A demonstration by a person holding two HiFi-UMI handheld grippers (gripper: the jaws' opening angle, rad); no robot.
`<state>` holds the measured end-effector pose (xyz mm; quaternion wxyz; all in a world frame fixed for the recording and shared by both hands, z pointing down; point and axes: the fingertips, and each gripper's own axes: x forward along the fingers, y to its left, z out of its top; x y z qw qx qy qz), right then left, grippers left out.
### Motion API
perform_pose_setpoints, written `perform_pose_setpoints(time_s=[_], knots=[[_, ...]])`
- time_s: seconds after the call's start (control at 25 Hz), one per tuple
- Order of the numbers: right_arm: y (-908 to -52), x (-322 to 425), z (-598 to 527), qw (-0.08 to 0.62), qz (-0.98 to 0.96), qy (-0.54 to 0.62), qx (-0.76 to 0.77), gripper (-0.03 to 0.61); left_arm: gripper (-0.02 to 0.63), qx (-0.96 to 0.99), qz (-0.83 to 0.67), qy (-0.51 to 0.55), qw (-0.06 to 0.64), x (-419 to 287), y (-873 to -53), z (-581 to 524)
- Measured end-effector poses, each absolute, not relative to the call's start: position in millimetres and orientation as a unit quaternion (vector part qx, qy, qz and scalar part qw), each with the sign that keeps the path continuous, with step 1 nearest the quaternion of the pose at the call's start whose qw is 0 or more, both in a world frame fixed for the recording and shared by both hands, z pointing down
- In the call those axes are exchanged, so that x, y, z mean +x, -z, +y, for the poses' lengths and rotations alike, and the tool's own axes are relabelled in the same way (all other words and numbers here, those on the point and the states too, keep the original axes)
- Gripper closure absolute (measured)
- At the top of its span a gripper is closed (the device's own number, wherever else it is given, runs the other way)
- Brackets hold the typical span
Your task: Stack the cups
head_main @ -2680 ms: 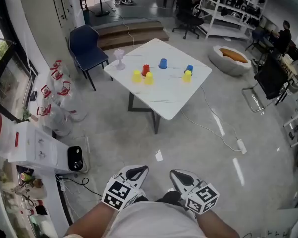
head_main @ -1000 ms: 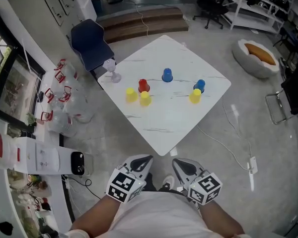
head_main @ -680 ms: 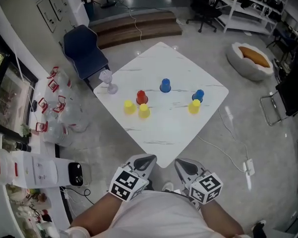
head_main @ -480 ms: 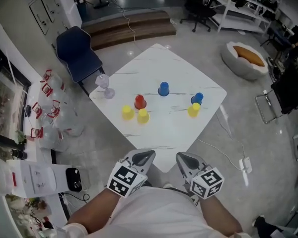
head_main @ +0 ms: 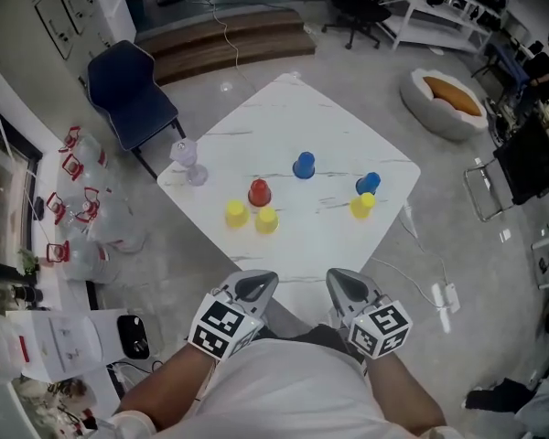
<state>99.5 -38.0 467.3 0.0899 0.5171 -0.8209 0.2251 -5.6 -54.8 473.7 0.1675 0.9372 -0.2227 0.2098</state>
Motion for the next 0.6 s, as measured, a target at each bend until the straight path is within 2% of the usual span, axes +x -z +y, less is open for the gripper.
perform_pose_setpoints(time_s=[0.32, 0.6], knots=[[-482.6, 102.6, -76.8, 0.154, -0.851, -0.203, 0.459, 0.569, 0.604, 0.908, -0.299, -0.213, 0.200, -13.6, -493.3, -67.5], [-510.1, 76.3, -109.3, 0.216, -0.885, -0.155, 0.382, 0.571, 0.604, 0.882, -0.367, -0.201, 0.217, -27.8, -496.5, -71.9]])
